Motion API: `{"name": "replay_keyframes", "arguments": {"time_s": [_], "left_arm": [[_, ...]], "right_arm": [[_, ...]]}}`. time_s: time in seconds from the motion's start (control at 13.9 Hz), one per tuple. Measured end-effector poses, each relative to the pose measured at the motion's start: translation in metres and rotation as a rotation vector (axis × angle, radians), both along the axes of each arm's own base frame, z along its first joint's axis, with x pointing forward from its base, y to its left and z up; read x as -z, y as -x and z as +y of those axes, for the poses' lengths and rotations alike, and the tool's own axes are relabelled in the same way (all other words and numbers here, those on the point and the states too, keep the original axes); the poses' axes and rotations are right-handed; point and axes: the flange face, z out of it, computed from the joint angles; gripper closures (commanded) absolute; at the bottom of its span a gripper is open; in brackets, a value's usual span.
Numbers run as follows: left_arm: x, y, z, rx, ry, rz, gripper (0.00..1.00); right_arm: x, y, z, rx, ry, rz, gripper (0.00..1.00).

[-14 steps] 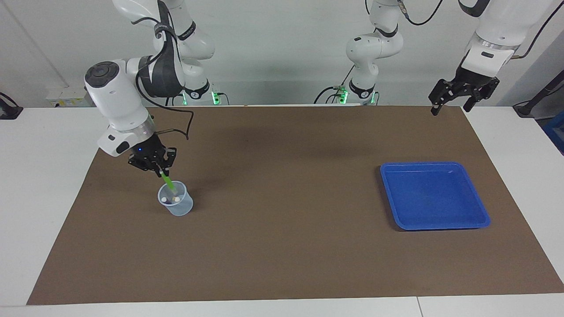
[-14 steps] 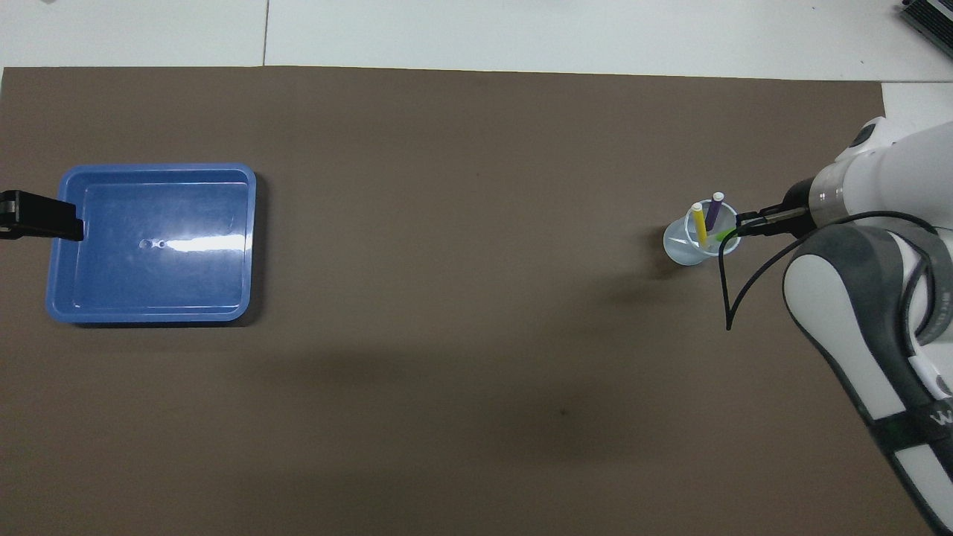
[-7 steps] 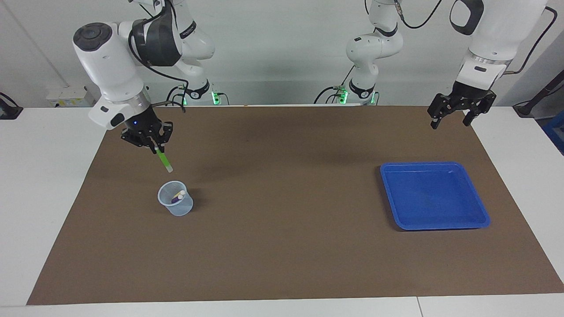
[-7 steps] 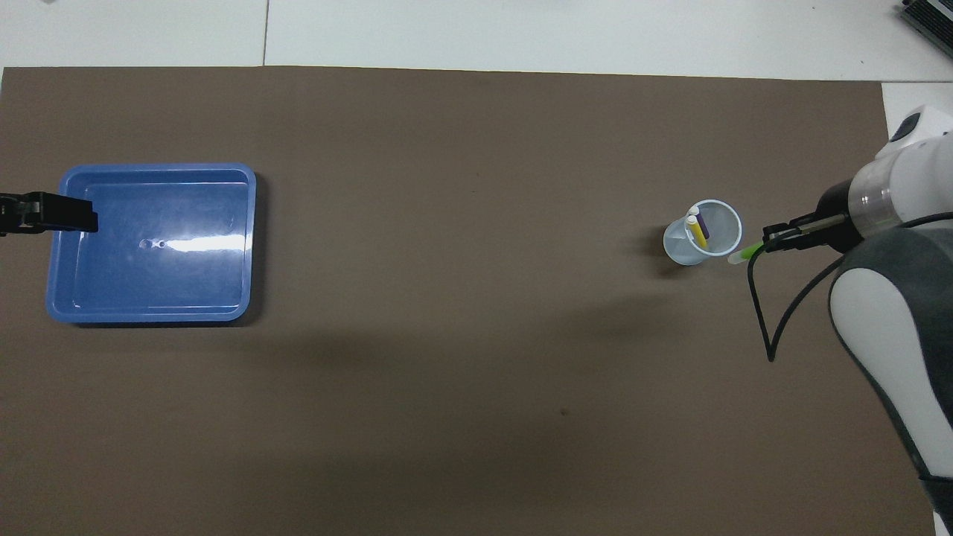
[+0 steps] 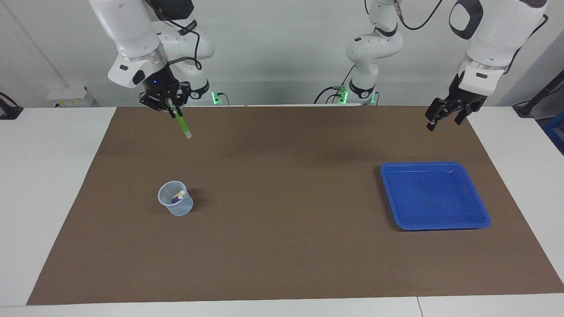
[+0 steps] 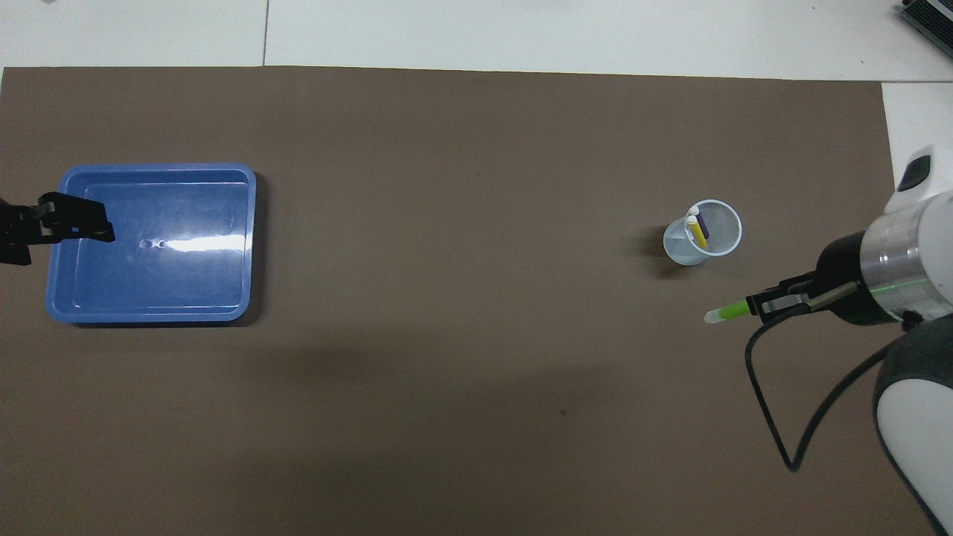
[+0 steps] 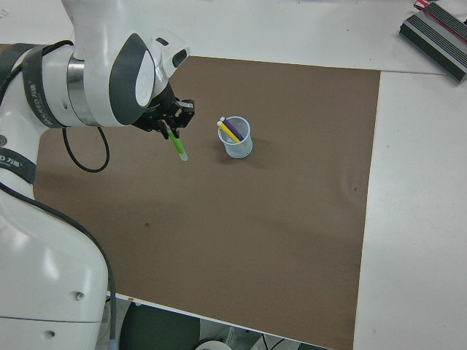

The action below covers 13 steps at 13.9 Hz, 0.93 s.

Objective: Right arm passes pens to left for tray arrangement
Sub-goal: 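Lift the green pen out of the cup with the right gripper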

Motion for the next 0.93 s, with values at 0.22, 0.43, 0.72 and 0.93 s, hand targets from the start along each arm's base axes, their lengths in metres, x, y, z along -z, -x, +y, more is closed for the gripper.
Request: {"name": "replay_keyframes", "arguments": {"time_s": [0.22,0.43,0.72,0.93], "left_arm": [[0.003,0.009,-0.005,-0.118,0.035,0.067,0.04],[0.006,0.016,-0.015,-0.242,0.126,0.135,0.04],[0.017,0.03,-0.03,-0.354,0.171,0.218,0.01],[0.022,0.04,-0.04,-0.348,0.163,0.234,0.02]], "right_arm": [[-0.005,0.01,0.025,0.044,-0.047,0.02,1.0],[-0.009,0.019,0.037,0.154,-0.079,0.072,1.0],[-0.012,0.024,0.043,0.282,-0.12,0.11,1.0],[-0.013,0.022,0.057,0.391,-0.162,0.115,1.0]]}}
